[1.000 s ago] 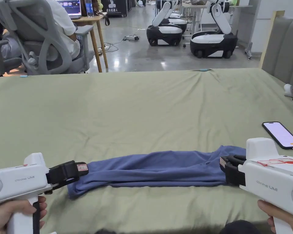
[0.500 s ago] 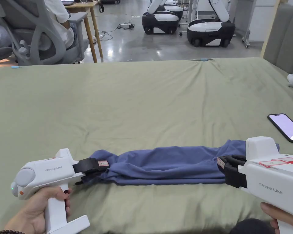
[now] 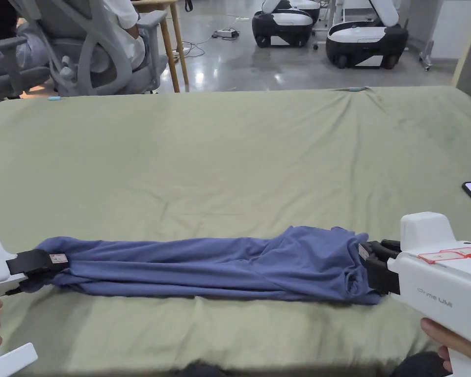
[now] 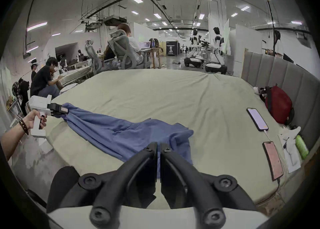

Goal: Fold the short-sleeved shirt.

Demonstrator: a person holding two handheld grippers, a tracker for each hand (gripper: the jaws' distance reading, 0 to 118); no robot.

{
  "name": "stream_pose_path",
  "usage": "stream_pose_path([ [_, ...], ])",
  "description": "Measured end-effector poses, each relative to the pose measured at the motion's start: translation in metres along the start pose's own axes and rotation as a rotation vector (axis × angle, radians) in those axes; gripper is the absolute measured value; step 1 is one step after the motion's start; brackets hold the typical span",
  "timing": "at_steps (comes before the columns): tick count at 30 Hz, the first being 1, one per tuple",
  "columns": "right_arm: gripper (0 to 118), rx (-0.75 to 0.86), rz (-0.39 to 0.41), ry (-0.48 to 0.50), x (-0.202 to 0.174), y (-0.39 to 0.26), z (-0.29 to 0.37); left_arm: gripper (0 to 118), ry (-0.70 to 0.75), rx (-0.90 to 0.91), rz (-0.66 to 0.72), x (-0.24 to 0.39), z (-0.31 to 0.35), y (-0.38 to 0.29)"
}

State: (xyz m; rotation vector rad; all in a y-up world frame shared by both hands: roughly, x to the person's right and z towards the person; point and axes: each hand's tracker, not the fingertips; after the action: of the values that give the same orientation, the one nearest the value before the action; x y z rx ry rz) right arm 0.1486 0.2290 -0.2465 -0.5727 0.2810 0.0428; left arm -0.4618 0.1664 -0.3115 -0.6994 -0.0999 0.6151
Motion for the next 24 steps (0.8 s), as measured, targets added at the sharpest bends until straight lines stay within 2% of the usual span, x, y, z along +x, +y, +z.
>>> stream_pose_path([
  [3, 5, -0.012, -0.023, 0.036, -0.002, -0.003, -0.003, 20, -0.202, 0.029, -0.019, 0.034, 0.005, -0.007],
  [4, 5, -0.02, -0.033, 0.046, -0.002, -0.003, -0.005, 20, -0.29, -0.004, -0.014, 0.049, 0.002, -0.011],
  [6, 5, -0.026, -0.032, 0.043, -0.004, -0.004, -0.006, 20, -0.366, -0.09, -0.036, 0.081, -0.017, -0.022],
  [10, 5, -0.024, -0.03, 0.043, -0.002, -0.006, -0.002, 20, -0.353, -0.252, -0.171, 0.147, -0.079, -0.056],
  [12, 5, -0.028, -0.045, 0.036, 0.002, -0.008, 0.0, 20, -0.428, -0.319, -0.143, 0.161, -0.109, -0.069],
  [14, 5, -0.028, -0.063, 0.025, 0.005, -0.012, 0.003, 20, -0.396, -0.341, -0.092, 0.163, -0.134, -0.08],
  [15, 5, -0.029, -0.07, 0.026, 0.006, -0.013, 0.003, 19, -0.335, -0.346, -0.099, 0.161, -0.142, -0.084],
  [18, 5, -0.034, -0.08, 0.021, 0.008, -0.015, 0.002, 23, -0.382, -0.303, -0.077, 0.147, -0.143, -0.08],
  [19, 5, -0.039, -0.076, 0.02, 0.008, -0.015, 0.002, 28, -0.368, -0.309, -0.093, 0.15, -0.138, -0.077],
  [20, 5, -0.044, -0.073, 0.023, 0.008, -0.015, 0.001, 43, -0.341, -0.294, -0.136, 0.153, -0.13, -0.074],
  [22, 5, -0.049, -0.063, 0.036, 0.004, -0.014, -0.004, 84, -0.34, -0.231, -0.192, 0.161, -0.101, -0.066],
  [23, 5, -0.051, -0.063, 0.041, 0.002, -0.014, -0.006, 114, -0.343, -0.182, -0.188, 0.161, -0.084, -0.06],
  [24, 5, -0.049, -0.065, 0.049, -0.001, -0.014, -0.006, 118, -0.356, -0.136, -0.182, 0.159, -0.07, -0.055],
])
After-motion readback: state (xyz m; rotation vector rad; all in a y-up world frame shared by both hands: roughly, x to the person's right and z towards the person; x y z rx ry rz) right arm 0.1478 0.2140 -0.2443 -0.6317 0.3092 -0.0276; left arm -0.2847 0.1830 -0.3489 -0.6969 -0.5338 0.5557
